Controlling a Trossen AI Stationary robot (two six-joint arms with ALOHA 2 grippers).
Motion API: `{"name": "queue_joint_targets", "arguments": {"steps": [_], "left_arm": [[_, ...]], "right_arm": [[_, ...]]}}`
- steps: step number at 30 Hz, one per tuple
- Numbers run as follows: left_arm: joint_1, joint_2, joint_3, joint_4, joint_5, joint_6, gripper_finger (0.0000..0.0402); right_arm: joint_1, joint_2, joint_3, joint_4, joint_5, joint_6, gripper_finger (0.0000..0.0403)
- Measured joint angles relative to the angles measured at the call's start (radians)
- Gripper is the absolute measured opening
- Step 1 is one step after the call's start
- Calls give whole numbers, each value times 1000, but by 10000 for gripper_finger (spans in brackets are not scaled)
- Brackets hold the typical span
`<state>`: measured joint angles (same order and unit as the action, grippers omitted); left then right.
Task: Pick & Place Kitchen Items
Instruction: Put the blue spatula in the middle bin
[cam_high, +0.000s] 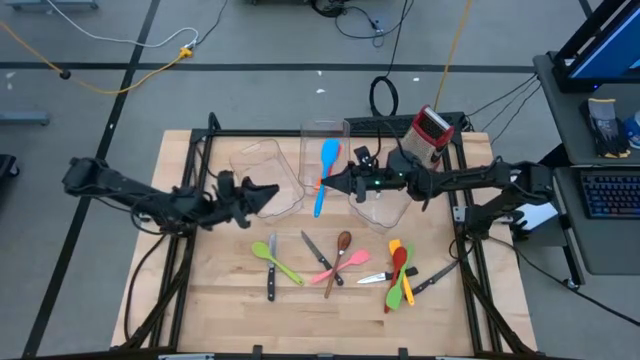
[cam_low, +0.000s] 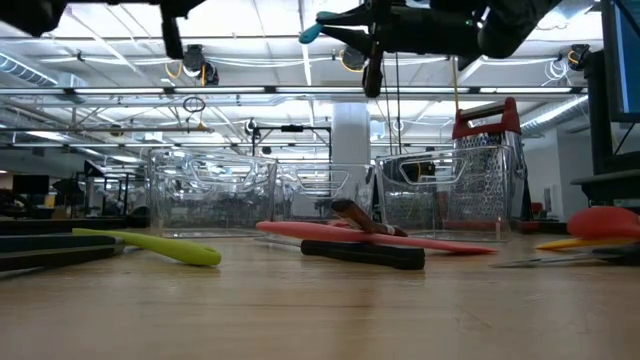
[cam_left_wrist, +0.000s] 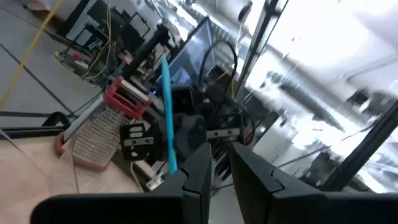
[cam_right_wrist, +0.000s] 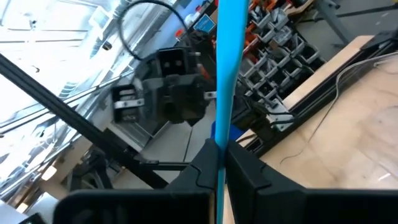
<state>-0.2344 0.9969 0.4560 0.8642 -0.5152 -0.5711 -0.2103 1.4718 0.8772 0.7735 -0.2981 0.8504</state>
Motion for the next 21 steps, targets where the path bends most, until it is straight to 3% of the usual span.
{"name": "queue_joint_targets", "arguments": {"steps": [9,14,21], "left_arm": [[13,124,158,-181,25,1,62],[49,150,176,-253,69,-67,62],[67,157,176,-264,65,28,62]], "right_arm": [[2,0,0,1,-20,1,4],[2,0,1,5,-21,0,4],[3,0,1,0,-21,0,4]]}}
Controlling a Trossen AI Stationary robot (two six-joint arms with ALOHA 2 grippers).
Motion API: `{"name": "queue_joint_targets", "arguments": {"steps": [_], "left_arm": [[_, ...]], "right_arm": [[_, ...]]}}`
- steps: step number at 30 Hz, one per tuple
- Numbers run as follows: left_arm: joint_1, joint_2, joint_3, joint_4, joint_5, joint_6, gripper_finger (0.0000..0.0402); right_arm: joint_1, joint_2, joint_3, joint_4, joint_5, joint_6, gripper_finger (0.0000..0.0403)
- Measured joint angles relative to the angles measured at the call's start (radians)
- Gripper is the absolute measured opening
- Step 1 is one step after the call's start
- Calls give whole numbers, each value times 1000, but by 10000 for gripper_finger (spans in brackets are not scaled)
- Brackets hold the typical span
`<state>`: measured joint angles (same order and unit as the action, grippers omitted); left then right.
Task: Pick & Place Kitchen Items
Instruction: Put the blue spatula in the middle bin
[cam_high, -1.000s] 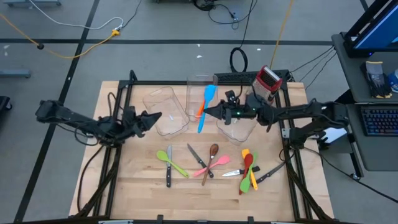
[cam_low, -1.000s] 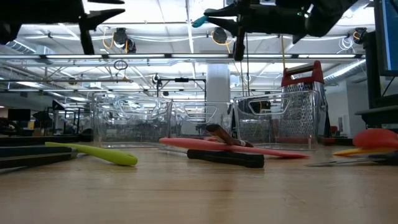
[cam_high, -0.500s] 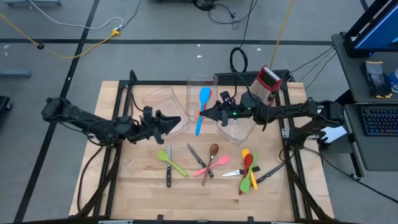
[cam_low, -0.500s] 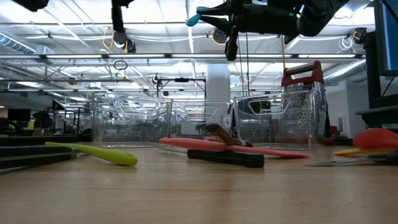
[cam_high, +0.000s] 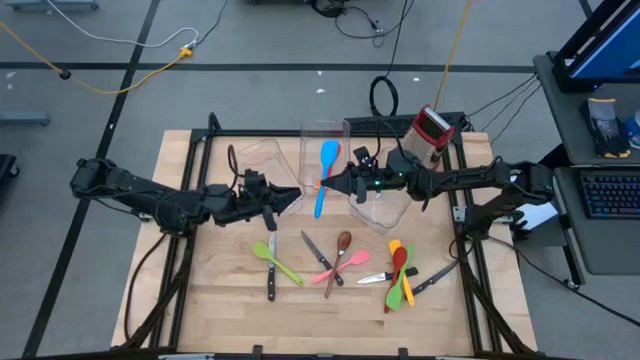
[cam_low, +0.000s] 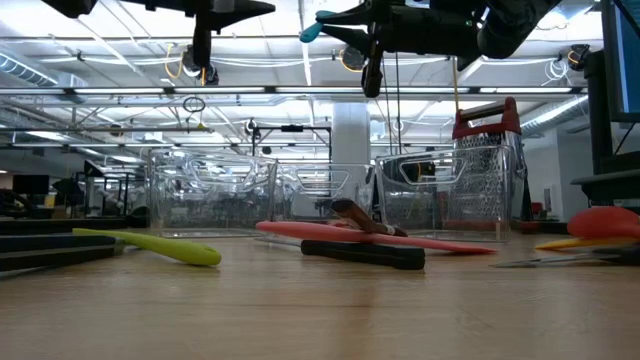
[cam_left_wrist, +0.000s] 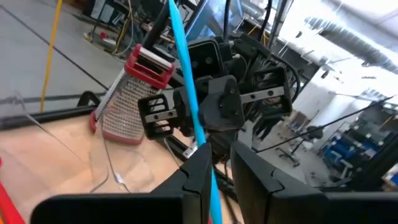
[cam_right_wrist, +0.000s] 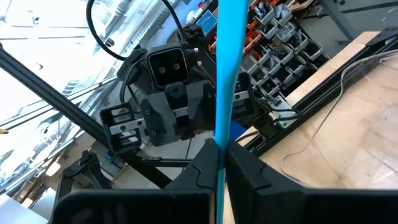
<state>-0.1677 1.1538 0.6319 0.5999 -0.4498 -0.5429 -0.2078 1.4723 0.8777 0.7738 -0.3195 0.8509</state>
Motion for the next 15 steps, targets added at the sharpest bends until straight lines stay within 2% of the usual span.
{"name": "queue_joint_targets", "arguments": {"steps": [5,12,15], "left_arm": [[0,0,0,-16,3,13,62],[0,0,0,-40,-14,-69,62],[0,0,0,-50,19,-73,62]], "right_arm": [[0,0,0,0,1,0,4],[0,0,0,-1,1,0,4],[0,0,0,0,1,0,4]]}}
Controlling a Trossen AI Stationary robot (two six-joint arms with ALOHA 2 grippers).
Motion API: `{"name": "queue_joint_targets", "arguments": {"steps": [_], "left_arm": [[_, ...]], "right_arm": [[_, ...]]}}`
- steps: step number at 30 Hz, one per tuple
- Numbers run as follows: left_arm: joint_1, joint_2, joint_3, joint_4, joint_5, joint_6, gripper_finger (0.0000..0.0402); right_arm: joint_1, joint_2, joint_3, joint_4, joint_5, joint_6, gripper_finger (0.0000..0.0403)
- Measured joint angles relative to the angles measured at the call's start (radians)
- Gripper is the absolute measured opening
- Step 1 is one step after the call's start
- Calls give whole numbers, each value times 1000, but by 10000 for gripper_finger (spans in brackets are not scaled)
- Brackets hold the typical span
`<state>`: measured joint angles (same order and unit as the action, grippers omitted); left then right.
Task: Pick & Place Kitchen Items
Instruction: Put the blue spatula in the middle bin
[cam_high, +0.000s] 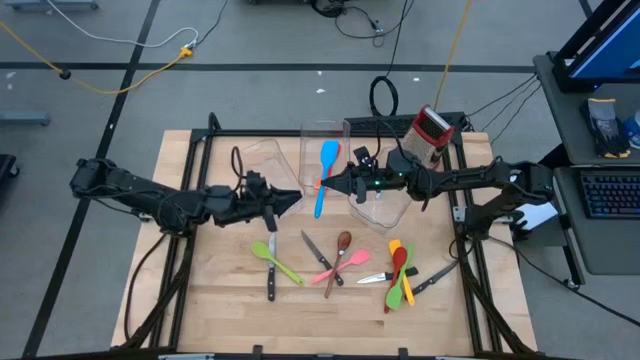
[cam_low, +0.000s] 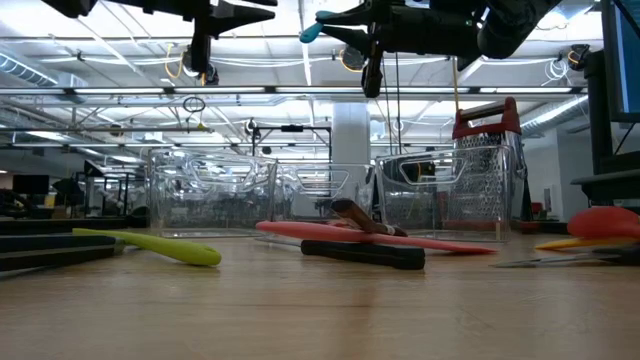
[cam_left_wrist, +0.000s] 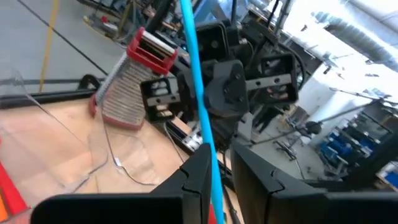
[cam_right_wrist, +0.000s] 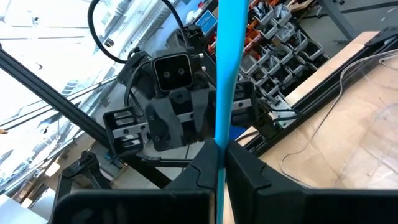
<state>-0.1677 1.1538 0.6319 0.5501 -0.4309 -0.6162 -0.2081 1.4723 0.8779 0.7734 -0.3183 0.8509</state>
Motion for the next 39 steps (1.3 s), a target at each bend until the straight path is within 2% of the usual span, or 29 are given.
{"name": "queue_joint_targets", "arguments": {"steps": [6,12,15,23,27,33,39], "left_arm": [[23,8,0,-4,102,-159,63],[49,56,0,-3,180,-239,71],[60,89,-1,7,195,-264,100],[92,128,0,57,206,-292,216],[107,129,0,78,229,-310,253],[129,132,10,69,237,-311,270],[138,243,151,12,304,-241,271]], "right_arm": [[0,0,0,0,0,-2,4],[0,0,0,0,0,1,4],[0,0,0,0,-1,26,4],[0,0,0,0,-2,56,4],[0,0,0,0,0,72,4],[0,0,0,0,8,76,4],[0,0,0,0,31,76,4]]}}
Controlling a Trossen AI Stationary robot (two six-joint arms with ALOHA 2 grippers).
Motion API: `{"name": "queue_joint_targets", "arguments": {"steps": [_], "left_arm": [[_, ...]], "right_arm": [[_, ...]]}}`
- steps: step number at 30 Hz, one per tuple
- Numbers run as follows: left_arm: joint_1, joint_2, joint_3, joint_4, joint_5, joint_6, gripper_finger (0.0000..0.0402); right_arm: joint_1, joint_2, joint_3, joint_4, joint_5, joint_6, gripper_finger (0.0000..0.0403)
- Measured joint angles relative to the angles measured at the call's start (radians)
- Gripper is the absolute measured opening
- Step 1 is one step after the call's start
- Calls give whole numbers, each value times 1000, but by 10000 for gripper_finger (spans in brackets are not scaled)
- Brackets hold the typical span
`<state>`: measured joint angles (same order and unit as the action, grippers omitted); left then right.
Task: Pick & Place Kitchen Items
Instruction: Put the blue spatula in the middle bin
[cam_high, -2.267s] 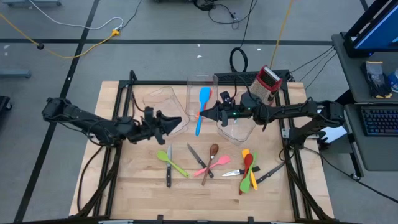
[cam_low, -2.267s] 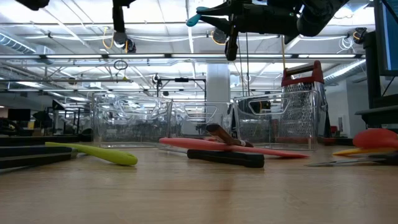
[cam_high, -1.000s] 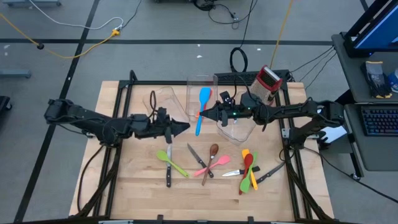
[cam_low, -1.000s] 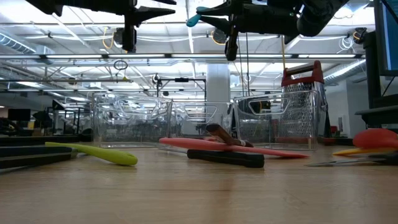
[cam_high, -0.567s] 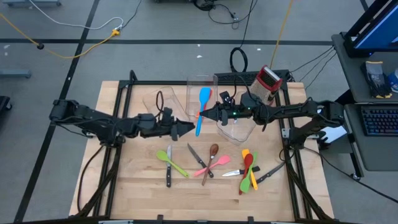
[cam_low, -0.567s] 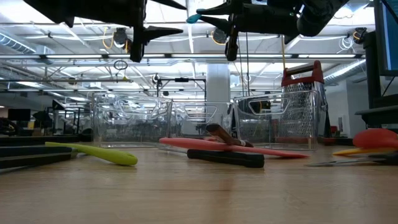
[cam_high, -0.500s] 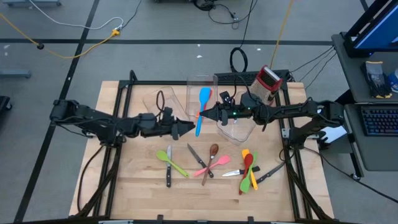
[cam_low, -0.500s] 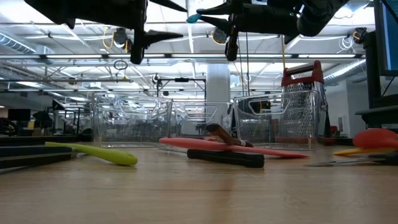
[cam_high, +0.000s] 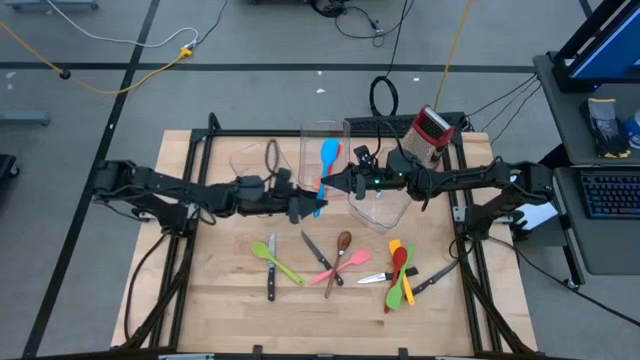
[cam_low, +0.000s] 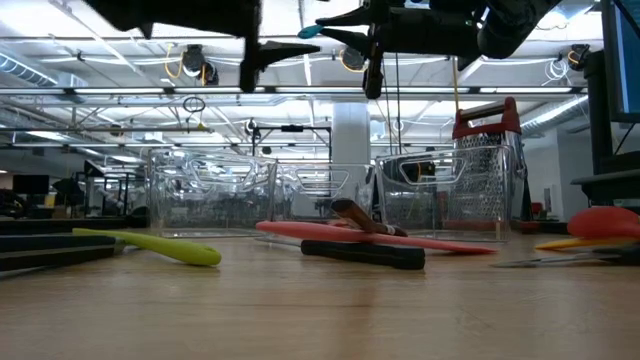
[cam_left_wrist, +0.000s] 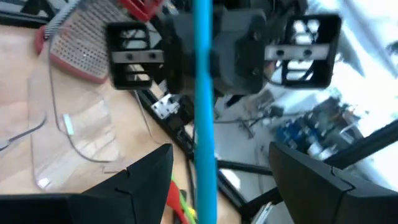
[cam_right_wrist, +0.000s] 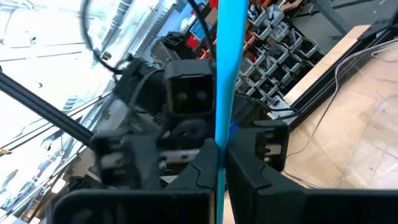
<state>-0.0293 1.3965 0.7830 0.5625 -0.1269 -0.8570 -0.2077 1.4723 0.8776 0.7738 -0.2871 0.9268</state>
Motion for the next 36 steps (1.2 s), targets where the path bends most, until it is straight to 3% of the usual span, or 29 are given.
{"name": "queue_joint_targets", "arguments": {"steps": [7,11,26,31,36], "left_arm": [[48,72,128,-169,162,39,268],[68,61,132,-201,175,37,241],[77,28,131,-267,204,10,22],[81,28,132,-298,215,-6,17],[80,28,131,-308,217,-13,15]], "right_arm": [[0,0,0,3,-1,-3,4],[0,0,0,-3,-4,-6,4],[0,0,0,-25,-31,-23,4],[0,0,-1,-38,-30,-23,14],[0,0,-1,-60,-30,-23,55]]}}
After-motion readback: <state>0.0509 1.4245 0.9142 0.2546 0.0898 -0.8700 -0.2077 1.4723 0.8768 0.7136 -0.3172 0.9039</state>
